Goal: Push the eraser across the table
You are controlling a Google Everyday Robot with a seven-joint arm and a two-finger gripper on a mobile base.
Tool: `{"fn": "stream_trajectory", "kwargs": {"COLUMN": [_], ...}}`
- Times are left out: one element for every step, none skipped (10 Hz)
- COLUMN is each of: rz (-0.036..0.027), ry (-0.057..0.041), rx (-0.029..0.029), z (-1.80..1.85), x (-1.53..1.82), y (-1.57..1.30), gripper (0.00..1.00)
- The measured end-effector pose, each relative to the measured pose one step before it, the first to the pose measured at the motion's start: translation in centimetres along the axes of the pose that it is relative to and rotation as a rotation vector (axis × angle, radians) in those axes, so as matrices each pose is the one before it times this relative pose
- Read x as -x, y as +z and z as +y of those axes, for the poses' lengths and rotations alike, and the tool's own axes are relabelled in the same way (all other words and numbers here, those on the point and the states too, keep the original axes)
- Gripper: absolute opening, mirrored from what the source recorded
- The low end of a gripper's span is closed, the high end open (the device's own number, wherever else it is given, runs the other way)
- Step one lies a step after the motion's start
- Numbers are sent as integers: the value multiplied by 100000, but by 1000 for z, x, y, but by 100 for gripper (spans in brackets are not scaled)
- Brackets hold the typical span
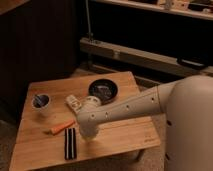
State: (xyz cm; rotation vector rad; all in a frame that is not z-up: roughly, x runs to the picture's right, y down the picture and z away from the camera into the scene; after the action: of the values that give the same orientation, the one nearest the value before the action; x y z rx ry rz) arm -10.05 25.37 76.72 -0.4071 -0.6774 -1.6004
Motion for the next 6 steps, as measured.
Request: {"fn": "stream_trajectory", "kwargs": {"rz": [589, 460, 274, -1, 162, 34], "ry": [-382, -954, -927, -761, -629, -783], "rx": [703, 670, 896, 1046, 758, 808], "z": [-391, -720, -652, -653, -405, -521], "x": [84, 143, 99, 62, -60, -39], "y": [-8, 84, 154, 292, 176, 246], "gripper": [1, 0, 0, 0, 0, 0]}}
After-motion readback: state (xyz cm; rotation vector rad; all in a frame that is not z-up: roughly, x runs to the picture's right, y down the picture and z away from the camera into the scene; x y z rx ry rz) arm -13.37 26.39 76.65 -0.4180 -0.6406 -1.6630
